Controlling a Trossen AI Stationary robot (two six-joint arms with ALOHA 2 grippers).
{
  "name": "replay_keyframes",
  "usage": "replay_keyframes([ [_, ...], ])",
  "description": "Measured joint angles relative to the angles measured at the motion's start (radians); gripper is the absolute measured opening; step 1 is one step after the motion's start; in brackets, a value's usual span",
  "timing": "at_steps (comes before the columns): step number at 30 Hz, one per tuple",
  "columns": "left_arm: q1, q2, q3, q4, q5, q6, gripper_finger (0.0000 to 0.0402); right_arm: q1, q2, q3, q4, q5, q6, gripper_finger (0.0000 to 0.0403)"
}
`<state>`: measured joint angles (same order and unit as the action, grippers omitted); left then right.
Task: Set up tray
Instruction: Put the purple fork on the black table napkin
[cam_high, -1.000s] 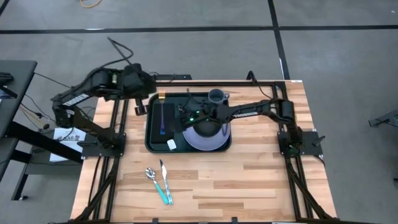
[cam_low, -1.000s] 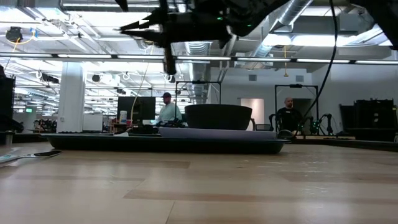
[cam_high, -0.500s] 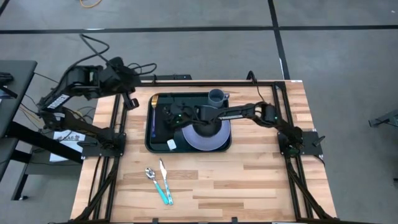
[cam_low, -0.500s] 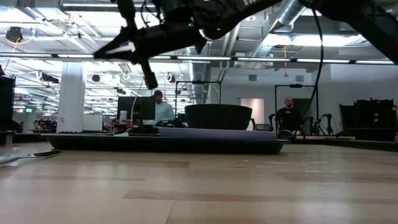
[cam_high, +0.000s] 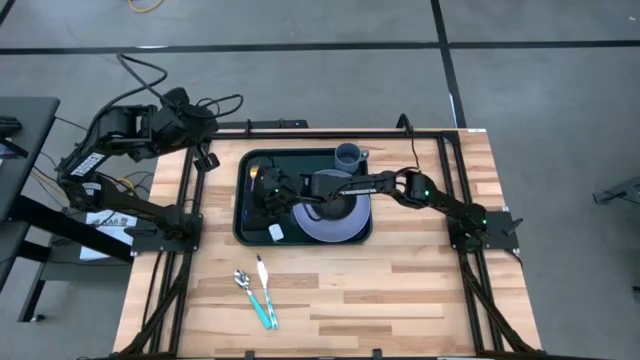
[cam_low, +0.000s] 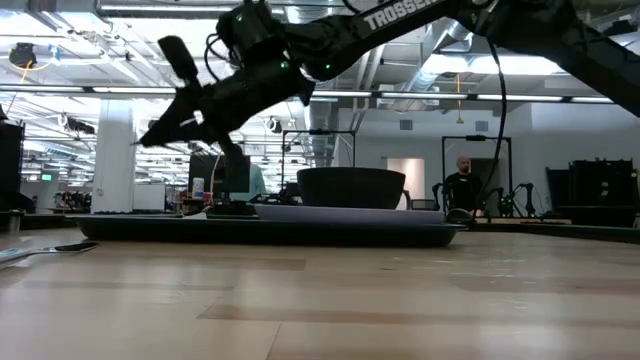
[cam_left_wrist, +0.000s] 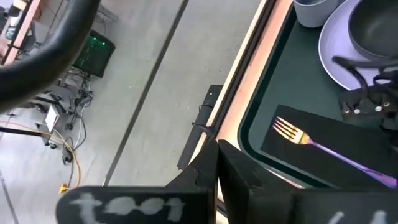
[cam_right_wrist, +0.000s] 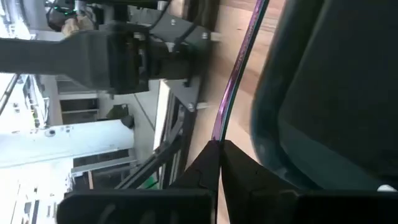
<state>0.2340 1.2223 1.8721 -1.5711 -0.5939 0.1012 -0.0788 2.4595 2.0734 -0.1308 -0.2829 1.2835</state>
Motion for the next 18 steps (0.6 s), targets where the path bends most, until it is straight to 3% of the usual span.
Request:
replay_keyframes([
  [6, 0.0, 0.0, 0.0, 0.0, -0.006, 0.02, 0.0, -0.003, 0.002, 0.002, -0.035, 0.023, 0.026, 0.0],
  [18, 0.0, 0.0, 0.0, 0.0, -0.024, 0.093, 0.0, -0.022, 0.001, 0.0, -0.091, -0.034, 0.009, 0.0],
])
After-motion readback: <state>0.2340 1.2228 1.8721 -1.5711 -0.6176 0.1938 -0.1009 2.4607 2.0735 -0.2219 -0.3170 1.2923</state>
